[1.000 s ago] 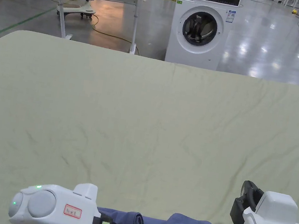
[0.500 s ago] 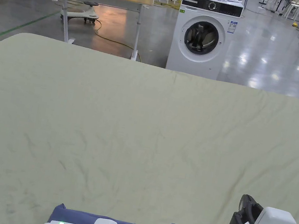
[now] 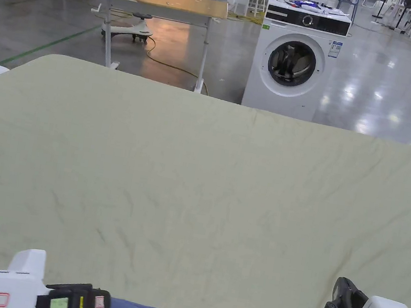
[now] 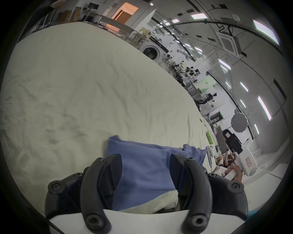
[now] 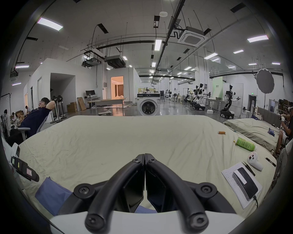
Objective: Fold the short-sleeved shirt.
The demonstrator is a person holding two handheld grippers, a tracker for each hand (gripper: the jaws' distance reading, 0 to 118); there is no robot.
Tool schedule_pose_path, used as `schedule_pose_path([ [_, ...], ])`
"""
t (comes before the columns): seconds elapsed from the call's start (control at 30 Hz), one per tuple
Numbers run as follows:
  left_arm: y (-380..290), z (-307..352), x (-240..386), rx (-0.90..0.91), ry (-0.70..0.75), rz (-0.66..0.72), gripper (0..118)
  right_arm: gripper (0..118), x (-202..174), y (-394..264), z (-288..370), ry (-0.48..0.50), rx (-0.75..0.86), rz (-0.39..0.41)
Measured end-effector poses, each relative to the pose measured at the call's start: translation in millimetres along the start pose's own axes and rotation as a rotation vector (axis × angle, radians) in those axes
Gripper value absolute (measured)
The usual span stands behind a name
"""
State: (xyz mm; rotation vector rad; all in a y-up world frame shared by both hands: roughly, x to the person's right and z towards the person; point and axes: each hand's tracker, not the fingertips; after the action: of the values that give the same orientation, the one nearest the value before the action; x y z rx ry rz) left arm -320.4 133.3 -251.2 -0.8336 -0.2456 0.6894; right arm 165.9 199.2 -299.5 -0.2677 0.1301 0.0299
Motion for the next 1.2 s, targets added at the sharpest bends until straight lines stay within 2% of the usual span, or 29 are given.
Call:
schedule_pose_path([
  [0.27, -14.7, -31.1, -46.2, -0.133, -0.092, 0.158, 65, 0, -1.8, 2.2, -0.5, 0.004, 0.003, -0.002],
  [0.33, -22.2, -41.0, -54.6, -0.119, -0.249, 0.192, 64, 0, -1.9, 2.9, 0.0, 0.005, 0.003, 0.004],
  [0.37, -20.4, -51.9, -71.1, -0.127, -0.313, 0.238, 61, 0, -1.8, 3.2, 0.2, 0.004, 0.003, 0.007],
  [0.43, -25.2, -65.2, -77.7, -0.165, -0.369, 0.29, 40, 0, -1.2, 3.3, -0.1, 0.002, 0.001, 0.011],
  [0.47, -27.0, -68.0, -77.1, -0.151, -0.343, 0.269, 40, 0, -0.5, 3.2, -0.5, -0.001, 0.0, 0.01],
  [0.5, -30.0, -67.8, -70.1, -0.145, -0.322, 0.24, 34, 0, 0.6, 3.0, -0.8, -0.004, -0.002, 0.008],
  [0.53, -30.6, -69.0, -68.4, -0.147, -0.296, 0.217, 20, 0, 1.7, 2.8, -1.0, -0.007, -0.006, 0.005],
  [0.57, -30.6, -68.3, -67.8, -0.151, -0.287, 0.218, 16, 0, 2.7, 1.9, -1.7, -0.008, -0.008, 0.003],
  [0.67, -22.2, -62.1, -67.7, -0.131, -0.289, 0.192, 10, 0, 4.5, 1.4, -1.7, -0.014, -0.011, 0.004],
  [0.9, 11.4, -22.0, -24.7, -0.095, -0.213, 0.007, 7, 0, 6.5, 2.4, -3.4, -0.014, -0.015, 0.004],
  [1.2, 72.0, 73.1, 1.9, -0.002, 0.144, -0.084, 7, 0, 5.9, 4.8, -6.7, 0.001, -0.009, 0.007],
])
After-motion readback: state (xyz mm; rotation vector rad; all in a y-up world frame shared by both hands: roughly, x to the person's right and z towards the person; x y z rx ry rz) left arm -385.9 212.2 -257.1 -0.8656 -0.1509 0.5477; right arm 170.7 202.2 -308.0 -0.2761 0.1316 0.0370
